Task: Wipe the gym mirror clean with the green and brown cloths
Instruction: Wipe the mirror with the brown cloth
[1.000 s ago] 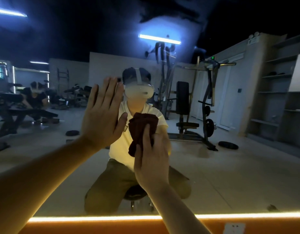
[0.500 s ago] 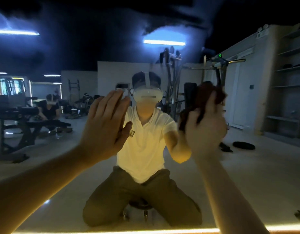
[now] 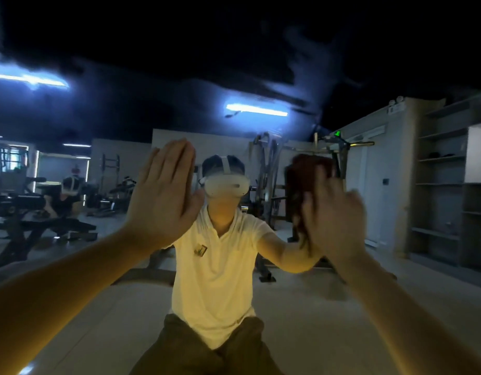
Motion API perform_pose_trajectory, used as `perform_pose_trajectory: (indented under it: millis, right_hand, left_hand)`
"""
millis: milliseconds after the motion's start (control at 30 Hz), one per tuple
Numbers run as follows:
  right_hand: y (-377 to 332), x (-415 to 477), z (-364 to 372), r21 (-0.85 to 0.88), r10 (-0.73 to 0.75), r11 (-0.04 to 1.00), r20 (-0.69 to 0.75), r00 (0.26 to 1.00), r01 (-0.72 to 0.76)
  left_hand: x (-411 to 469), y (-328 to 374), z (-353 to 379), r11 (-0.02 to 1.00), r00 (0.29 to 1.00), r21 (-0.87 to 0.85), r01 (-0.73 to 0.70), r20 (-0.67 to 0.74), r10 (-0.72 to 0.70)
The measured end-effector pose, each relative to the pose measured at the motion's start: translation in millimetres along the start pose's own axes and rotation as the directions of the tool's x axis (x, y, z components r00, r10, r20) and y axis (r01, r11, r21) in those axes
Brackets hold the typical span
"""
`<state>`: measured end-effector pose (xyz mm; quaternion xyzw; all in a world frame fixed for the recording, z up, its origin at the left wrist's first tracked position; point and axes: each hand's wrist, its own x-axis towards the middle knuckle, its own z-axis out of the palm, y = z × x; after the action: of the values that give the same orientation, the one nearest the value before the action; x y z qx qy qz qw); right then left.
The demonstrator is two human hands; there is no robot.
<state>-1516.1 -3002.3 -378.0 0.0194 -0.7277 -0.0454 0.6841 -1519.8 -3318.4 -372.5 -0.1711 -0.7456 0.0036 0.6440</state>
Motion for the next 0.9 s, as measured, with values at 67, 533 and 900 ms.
perform_pose_trajectory:
  millis: [67,533,900]
  right_hand:
    - [39,15,-1,0.047,0.205,0.978,-0.003,0.979,-0.205]
    - [-145,54,-4,0.154,-0.4,0.901,-0.07,0.914,0.406]
    - [-19,89,8,0.065,0.419,0.908,-0.139,0.897,-0.414]
  left_hand:
    - [-2,1,8,0.999,1.0,0.039,-0.004,0.002,0.004]
    - [20,-19,-14,0.996,0.988,-0.084,0.024,-0.149,-0.037]
    - [47,-5,13,0.986,0.992,0.116,0.119,-0.058,-0.113]
